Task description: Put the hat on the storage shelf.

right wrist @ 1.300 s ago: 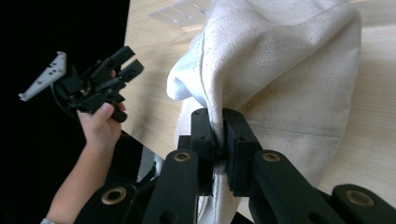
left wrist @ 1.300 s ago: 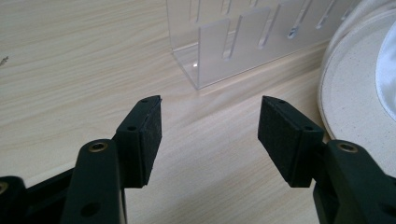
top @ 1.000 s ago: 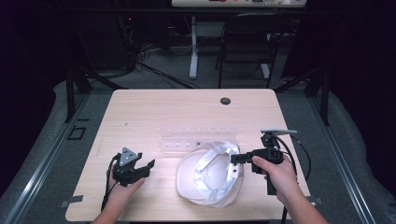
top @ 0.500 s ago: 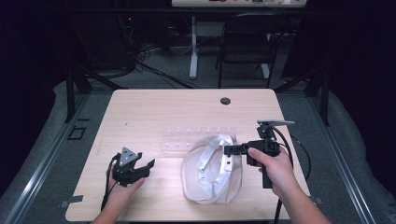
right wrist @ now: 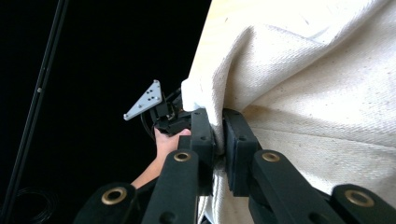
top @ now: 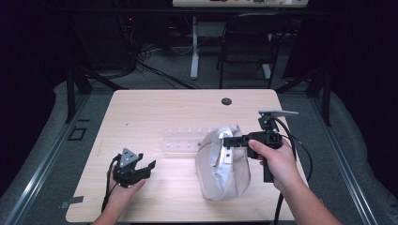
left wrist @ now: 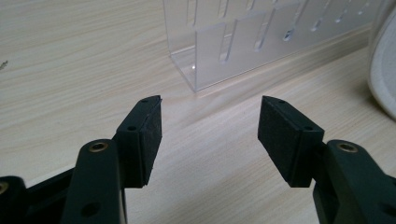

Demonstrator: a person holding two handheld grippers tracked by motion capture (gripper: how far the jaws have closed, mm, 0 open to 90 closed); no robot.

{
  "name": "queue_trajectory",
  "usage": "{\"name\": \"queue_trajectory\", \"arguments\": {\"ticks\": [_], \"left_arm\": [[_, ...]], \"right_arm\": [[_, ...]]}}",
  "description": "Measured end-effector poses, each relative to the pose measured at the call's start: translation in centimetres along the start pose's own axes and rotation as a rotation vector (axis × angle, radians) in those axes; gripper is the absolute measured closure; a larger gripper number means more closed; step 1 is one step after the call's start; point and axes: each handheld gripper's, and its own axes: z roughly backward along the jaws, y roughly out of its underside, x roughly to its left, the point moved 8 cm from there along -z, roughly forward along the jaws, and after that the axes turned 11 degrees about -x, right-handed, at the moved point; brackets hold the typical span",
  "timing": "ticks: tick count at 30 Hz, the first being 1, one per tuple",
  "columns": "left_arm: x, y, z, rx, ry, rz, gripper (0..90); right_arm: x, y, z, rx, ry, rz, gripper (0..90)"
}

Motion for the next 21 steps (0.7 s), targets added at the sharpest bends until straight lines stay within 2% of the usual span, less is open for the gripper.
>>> {"name": "queue_trajectory", "arguments": {"ticks": [6,12,16,18,21], "left_arm": [[-0.2,-0.1,0.1,-0.006,0.005,0.004,40.3],[-0.9,-0.2,0.0,-0.015,0.018,0.000,40.2],[-1.6,-0.3,0.1,-0.010,0.047,-0.010,40.2],[-2.0,-0.4,0.1,-0.016,0.067,-0.002,40.8],[-2.8,-0.8,0.4,-0.031,0.085,-0.015,41.2]], "right_arm": [[0.7,-0.9,0.8,-0.021,0.004,0.014,83.9],[1.2,-1.7,1.3,-0.032,0.005,0.005,83.9],[1.8,-2.0,1.4,-0.039,-0.008,0.008,83.9],[2.2,-2.3,1.4,-0.047,-0.013,0.010,83.9],[2.9,-2.7,1.4,-0.055,-0.018,0.020,83.9]]}}
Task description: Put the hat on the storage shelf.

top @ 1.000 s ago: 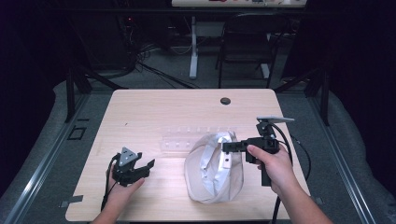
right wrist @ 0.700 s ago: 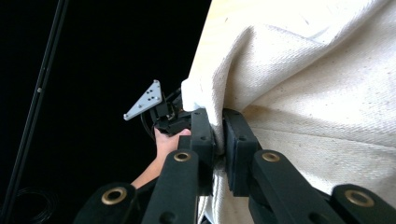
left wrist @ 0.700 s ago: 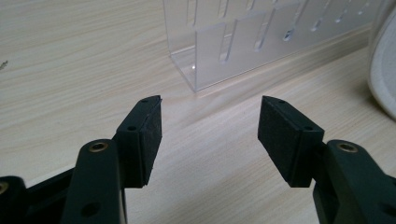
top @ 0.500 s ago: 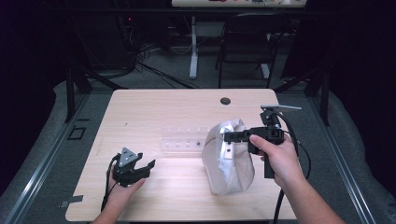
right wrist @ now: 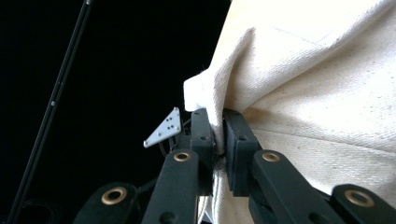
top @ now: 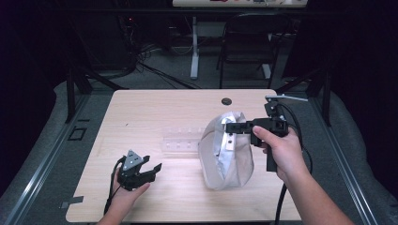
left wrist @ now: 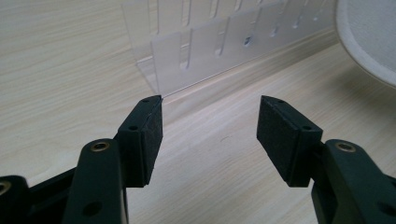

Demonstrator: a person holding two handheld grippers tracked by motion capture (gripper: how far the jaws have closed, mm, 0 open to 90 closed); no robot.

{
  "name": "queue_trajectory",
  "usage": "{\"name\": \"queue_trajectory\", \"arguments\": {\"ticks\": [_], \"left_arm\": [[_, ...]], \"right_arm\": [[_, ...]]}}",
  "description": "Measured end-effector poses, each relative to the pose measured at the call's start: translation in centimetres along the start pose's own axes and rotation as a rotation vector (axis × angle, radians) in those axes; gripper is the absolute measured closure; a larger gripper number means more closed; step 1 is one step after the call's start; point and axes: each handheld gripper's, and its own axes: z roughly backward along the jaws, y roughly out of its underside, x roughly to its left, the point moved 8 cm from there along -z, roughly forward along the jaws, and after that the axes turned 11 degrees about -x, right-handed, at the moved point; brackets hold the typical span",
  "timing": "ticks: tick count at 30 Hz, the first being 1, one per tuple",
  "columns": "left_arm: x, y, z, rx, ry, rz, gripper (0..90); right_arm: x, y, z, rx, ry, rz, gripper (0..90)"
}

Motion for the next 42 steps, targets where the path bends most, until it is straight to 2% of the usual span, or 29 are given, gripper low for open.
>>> {"name": "queue_trajectory", "arguments": {"ticks": [9,14,21,31,35,40,42], "left_arm": [[-2.8,-2.2,0.6,-0.051,0.063,-0.033,39.1],[-4.5,-3.5,0.9,-0.076,0.130,-0.039,40.6],[-7.0,-5.2,0.7,-0.097,0.177,-0.124,43.3],[-9.5,-6.5,-0.1,-0.104,0.213,-0.181,40.6],[-10.4,-6.7,-0.7,-0.096,0.212,-0.220,40.2],[-11.3,-7.2,-2.3,-0.081,0.189,-0.279,40.9],[-11.5,-7.5,-2.9,-0.077,0.184,-0.295,44.4]], "right_arm": [[1.6,-1.6,-0.4,-0.031,-0.008,0.016,83.9],[2.2,-2.3,-1.1,-0.040,-0.002,0.019,83.9],[3.3,-3.3,-2.2,-0.048,-0.002,0.026,83.9],[4.2,-4.7,-3.9,-0.066,-0.004,0.015,83.8],[4.4,-5.3,-4.2,-0.079,-0.003,0.010,83.9],[4.7,-6.0,-4.5,-0.093,-0.005,0.001,83.8],[4.7,-6.2,-4.5,-0.097,-0.002,-0.001,83.8]]}}
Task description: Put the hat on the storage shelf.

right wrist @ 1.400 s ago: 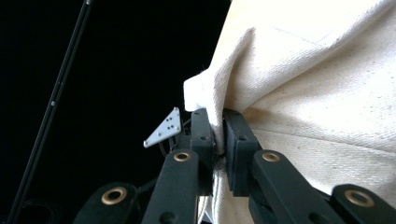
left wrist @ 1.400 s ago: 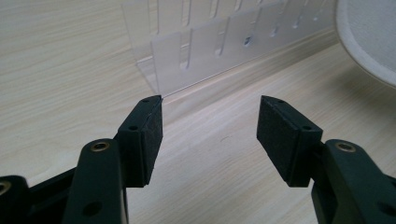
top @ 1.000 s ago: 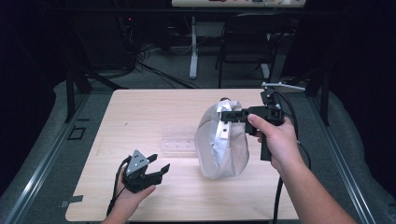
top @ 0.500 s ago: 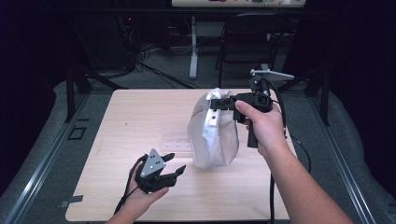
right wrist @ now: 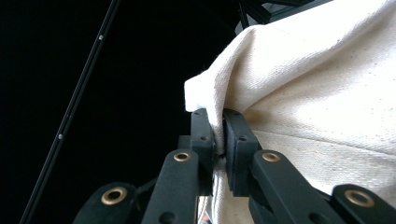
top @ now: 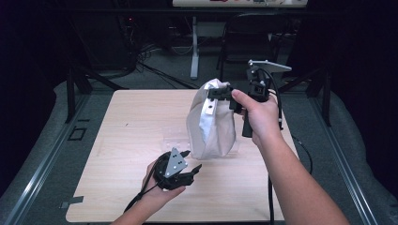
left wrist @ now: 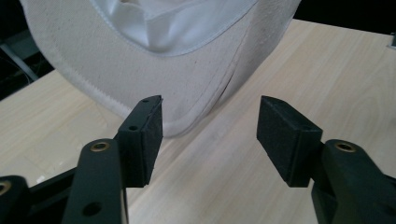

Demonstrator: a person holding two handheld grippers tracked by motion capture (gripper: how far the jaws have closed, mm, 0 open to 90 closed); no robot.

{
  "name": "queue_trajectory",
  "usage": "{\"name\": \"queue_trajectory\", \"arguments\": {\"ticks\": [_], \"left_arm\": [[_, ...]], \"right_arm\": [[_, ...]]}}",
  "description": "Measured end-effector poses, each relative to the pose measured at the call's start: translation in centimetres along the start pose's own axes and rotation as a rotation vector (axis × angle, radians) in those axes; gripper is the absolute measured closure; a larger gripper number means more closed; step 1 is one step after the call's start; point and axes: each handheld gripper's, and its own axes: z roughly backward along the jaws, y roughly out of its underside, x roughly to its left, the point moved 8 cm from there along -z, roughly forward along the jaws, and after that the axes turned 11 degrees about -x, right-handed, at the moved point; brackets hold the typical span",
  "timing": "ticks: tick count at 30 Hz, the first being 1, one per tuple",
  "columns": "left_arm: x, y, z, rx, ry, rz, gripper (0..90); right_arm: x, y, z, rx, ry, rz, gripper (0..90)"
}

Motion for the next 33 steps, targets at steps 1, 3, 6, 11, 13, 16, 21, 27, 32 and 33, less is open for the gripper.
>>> {"name": "queue_trajectory", "arguments": {"ticks": [1,3,6,11,13,16,21,27,32,33], "left_arm": [[0.0,-0.1,-0.3,0.007,-0.006,-0.007,45.0],[0.4,-0.4,-0.7,0.016,-0.045,-0.036,48.4],[0.6,-0.7,-1.2,0.034,-0.057,-0.051,54.8],[1.0,-1.0,-1.8,0.052,-0.078,-0.072,60.5],[1.0,-1.3,-2.0,0.052,-0.074,-0.078,60.6],[1.0,-1.6,-2.3,0.055,-0.065,-0.079,64.0],[1.7,-1.9,-2.8,0.055,-0.057,-0.065,74.3],[3.0,-2.4,-2.9,0.046,-0.058,-0.040,77.9],[4.1,-2.7,-3.2,0.045,-0.038,-0.005,80.3],[4.2,-2.7,-3.2,0.046,-0.030,0.010,80.6]], "right_arm": [[0.0,-0.1,0.0,-0.005,0.002,-0.003,83.8],[-0.1,-0.3,0.0,-0.007,0.005,-0.005,83.8],[-0.2,-0.6,0.0,-0.014,0.007,-0.011,83.8],[-0.4,-1.0,0.0,-0.028,0.013,-0.020,83.8],[-0.5,-1.2,0.0,-0.038,0.014,-0.023,83.8],[-0.5,-1.5,-0.1,-0.047,0.019,-0.029,83.8],[-0.5,-2.2,-0.3,-0.062,0.029,-0.033,83.8],[-0.4,-2.8,-0.8,-0.075,0.034,-0.035,83.8],[-0.8,-3.1,-1.4,-0.088,0.060,-0.041,83.8],[-0.9,-3.1,-1.6,-0.086,0.064,-0.037,83.8]]}}
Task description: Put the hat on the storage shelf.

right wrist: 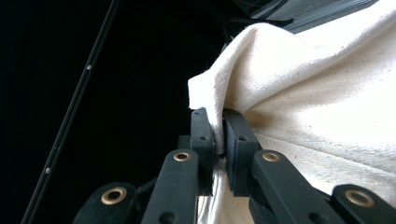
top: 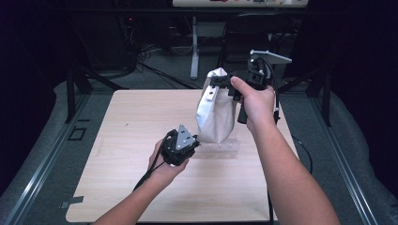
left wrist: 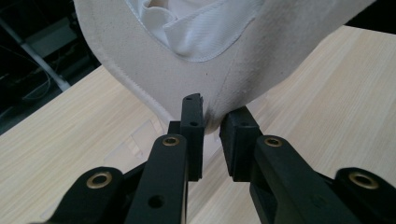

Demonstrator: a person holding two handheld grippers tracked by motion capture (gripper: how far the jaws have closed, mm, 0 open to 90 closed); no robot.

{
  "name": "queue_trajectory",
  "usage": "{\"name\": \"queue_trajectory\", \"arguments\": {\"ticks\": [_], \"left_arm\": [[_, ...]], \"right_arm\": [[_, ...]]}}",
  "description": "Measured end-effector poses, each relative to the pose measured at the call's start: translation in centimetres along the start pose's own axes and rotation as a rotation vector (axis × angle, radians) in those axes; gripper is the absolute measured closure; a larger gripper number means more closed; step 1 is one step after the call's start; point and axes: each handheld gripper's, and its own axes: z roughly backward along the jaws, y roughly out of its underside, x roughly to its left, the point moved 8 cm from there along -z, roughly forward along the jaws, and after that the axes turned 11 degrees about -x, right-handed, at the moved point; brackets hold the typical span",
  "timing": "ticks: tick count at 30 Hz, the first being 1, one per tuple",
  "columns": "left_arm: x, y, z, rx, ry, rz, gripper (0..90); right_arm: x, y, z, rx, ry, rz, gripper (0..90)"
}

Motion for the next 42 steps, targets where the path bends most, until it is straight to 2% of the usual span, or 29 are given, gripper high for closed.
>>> {"name": "queue_trajectory", "arguments": {"ticks": [6,9,18,19,30,35,42], "left_arm": [[0.7,0.0,-0.4,0.009,0.038,0.048,82.9],[1.0,0.1,-0.8,0.013,0.050,0.092,83.1],[1.1,1.4,-1.7,0.036,0.054,0.115,83.9],[1.1,1.6,-1.8,0.036,0.052,0.109,83.9],[1.2,3.0,-2.1,0.044,0.056,0.136,84.0],[0.6,3.5,-2.1,0.047,0.040,0.137,84.9],[0.7,3.9,-1.9,0.037,-0.019,0.151,85.5]], "right_arm": [[-0.5,-0.1,-1.2,0.005,0.018,-0.005,83.8],[-0.7,-0.1,-1.8,0.006,0.025,-0.009,83.8],[-1.8,0.6,-3.2,0.029,0.051,-0.005,83.8],[-1.9,0.7,-3.3,0.030,0.052,-0.005,83.8],[-2.9,1.2,-4.0,0.053,0.074,-0.005,83.7],[-2.8,1.6,-4.4,0.069,0.069,-0.004,83.7],[-2.8,2.1,-4.9,0.087,0.065,0.001,83.7]]}}
